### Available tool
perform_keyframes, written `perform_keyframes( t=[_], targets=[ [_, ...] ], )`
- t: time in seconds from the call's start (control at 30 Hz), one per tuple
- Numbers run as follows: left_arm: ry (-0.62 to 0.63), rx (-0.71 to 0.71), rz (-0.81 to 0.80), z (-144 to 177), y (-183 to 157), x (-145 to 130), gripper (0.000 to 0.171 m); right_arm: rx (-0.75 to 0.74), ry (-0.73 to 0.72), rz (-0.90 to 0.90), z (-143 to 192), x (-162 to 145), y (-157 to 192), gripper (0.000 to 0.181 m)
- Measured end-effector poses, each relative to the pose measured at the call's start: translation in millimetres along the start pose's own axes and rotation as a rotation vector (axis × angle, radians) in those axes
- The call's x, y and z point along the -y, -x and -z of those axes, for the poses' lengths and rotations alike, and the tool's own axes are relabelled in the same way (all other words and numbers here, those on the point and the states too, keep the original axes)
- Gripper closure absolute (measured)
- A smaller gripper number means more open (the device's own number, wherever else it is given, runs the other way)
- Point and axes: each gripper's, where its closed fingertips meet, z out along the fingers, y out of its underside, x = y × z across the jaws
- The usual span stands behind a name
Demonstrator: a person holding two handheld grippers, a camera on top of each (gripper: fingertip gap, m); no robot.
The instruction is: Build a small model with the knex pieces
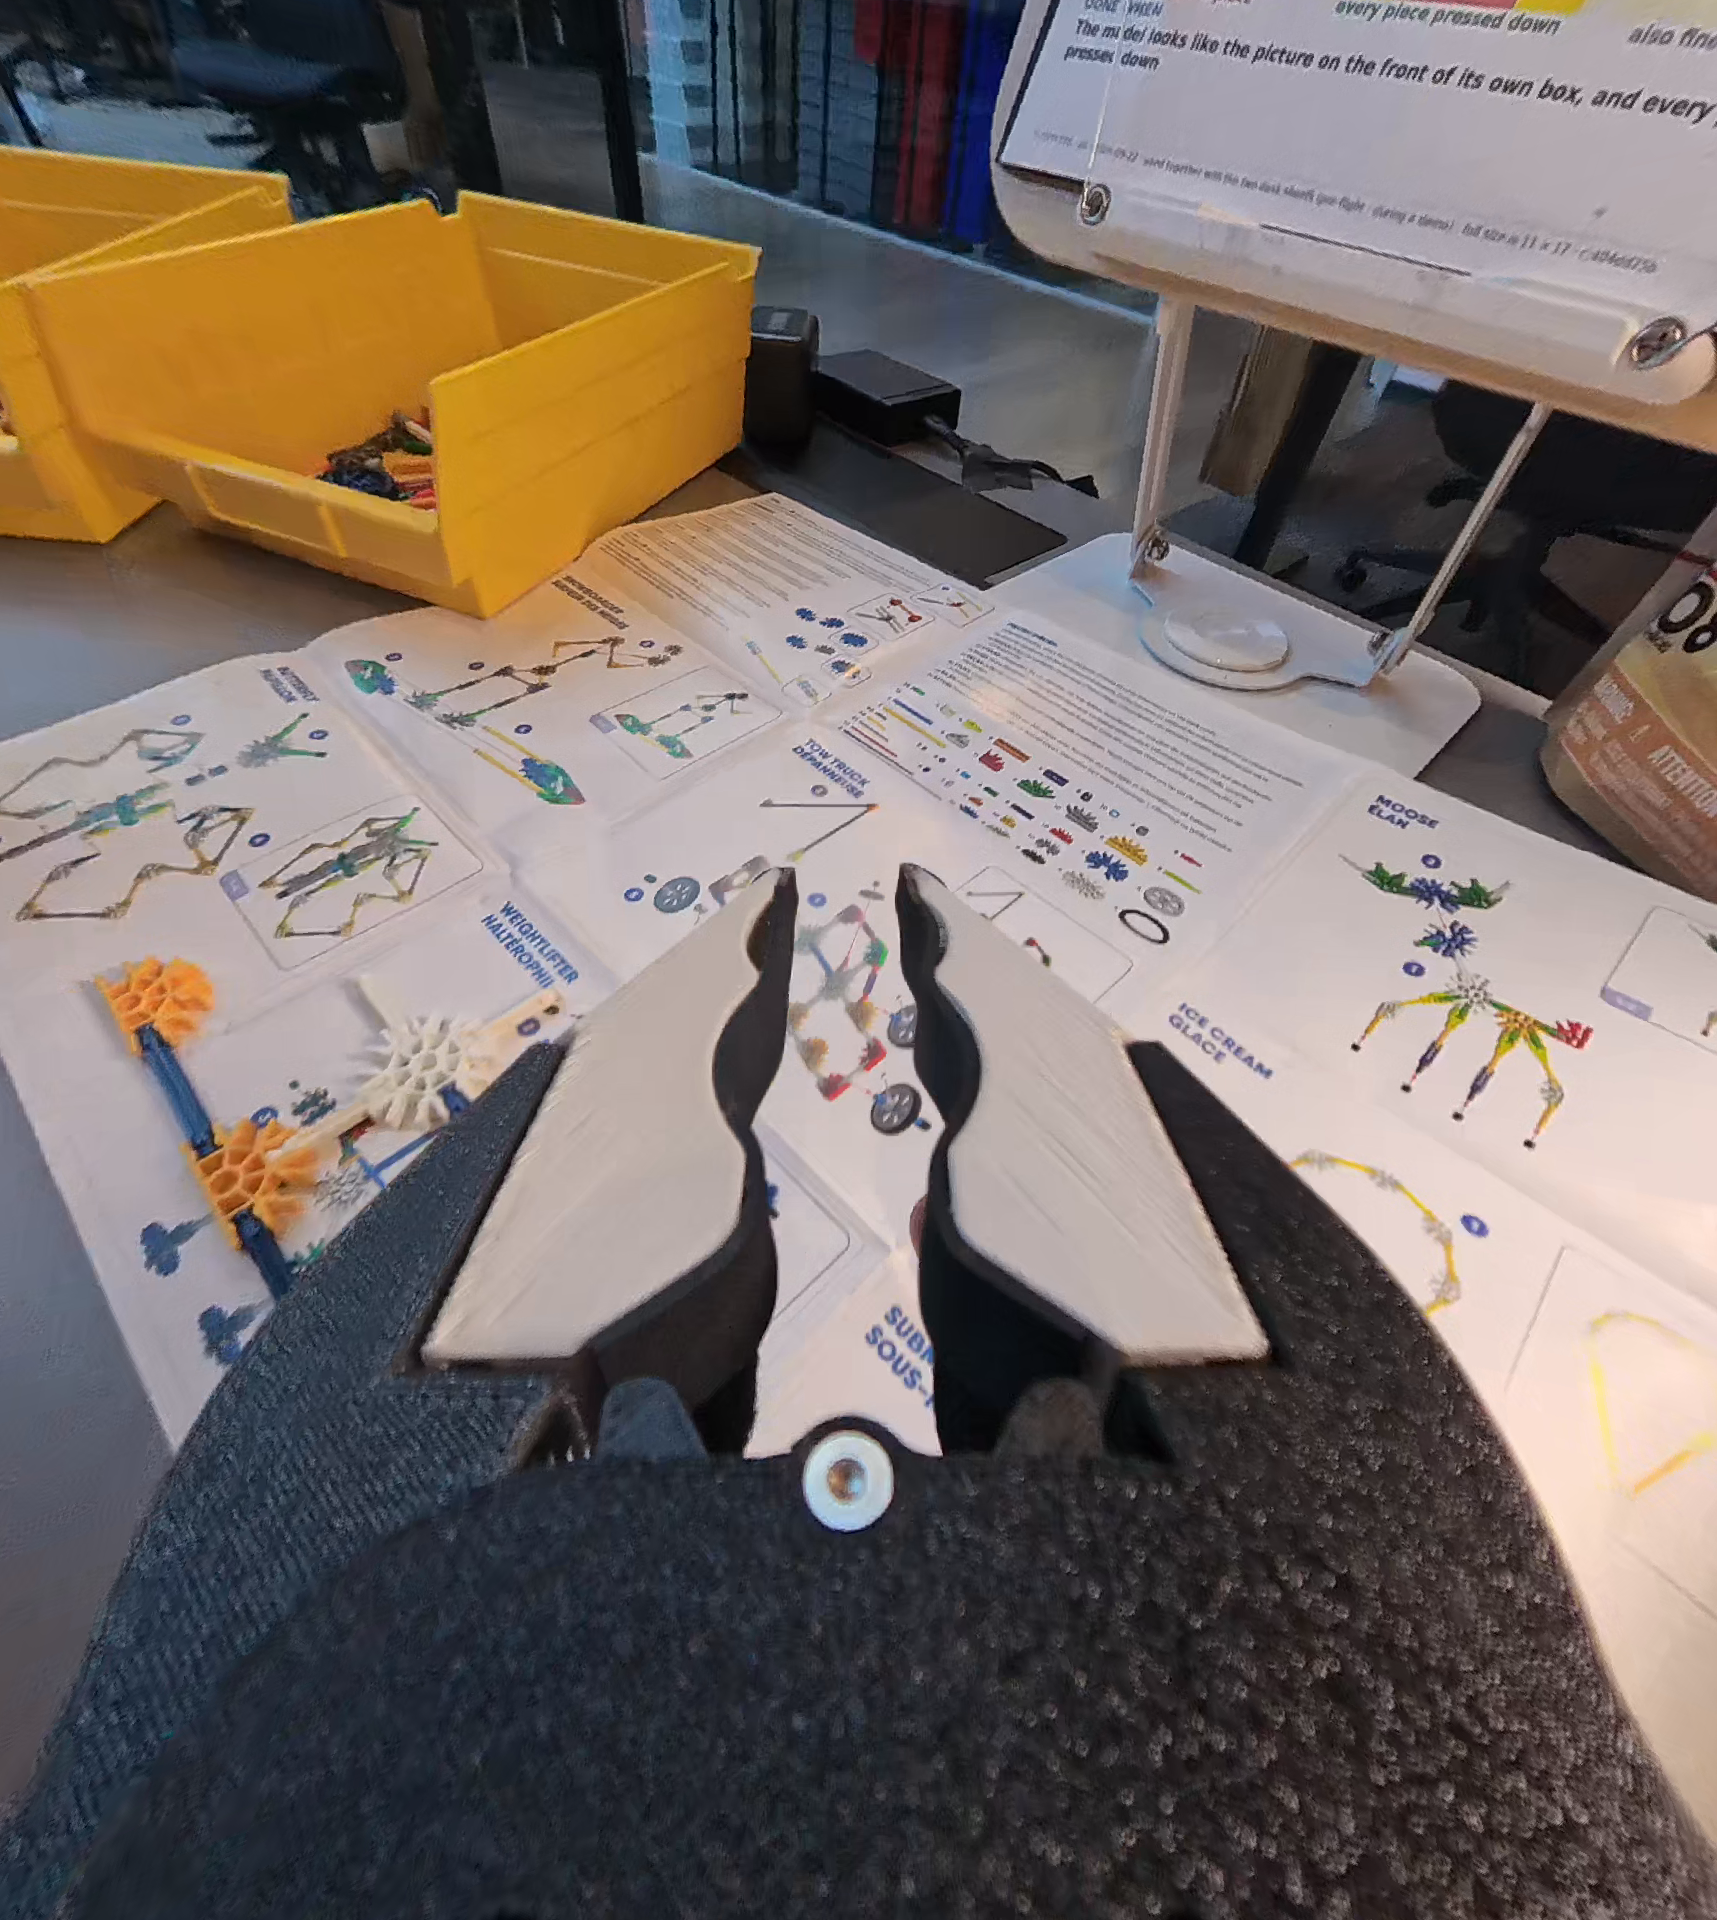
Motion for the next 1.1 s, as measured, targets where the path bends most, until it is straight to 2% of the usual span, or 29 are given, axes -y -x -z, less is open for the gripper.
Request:
perform_keyframes(
  t=[0.1,0.17,0.27,0.37,0.7,0.83,1.0,1.1],
  targets=[
    [0.275,0.120,0.053,13.3,82.7,-71.3,0.149,-0.006,-0.006,-0.015,11.4,-12.5,3.8,0.163],
    [0.485,0.179,0.021,22.7,115.2,-124.4,0.151,0.007,-0.001,-0.031,10.4,-17.6,5.5,0.163],
    [0.720,0.127,0.003,28.7,119.6,-182.0,0.154,0.018,0.002,-0.019,7.2,-18.0,7.9,0.163],
    [0.866,0.126,-0.029,24.8,125.8,-217.2,0.156,0.025,0.019,-0.005,4.7,-23.1,11.5,0.163],
    [0.926,0.147,-0.048,-18.6,155.4,-246.2,0.151,-0.007,0.035,0.005,6.1,-31.6,8.2,0.163],
    [0.944,0.073,-0.029,-25.1,145.8,-257.0,0.150,-0.006,0.044,-0.007,4.3,-35.2,7.1,0.163],
    [0.974,0.033,-0.085,-16.7,139.3,-255.1,0.171,0.001,0.058,-0.010,2.0,-39.6,7.4,0.163],
    [0.909,-0.068,-0.123,-17.2,120.2,-241.3,0.165,0.007,0.064,-0.016,0.8,-42.3,7.1,0.163]
  ],
)
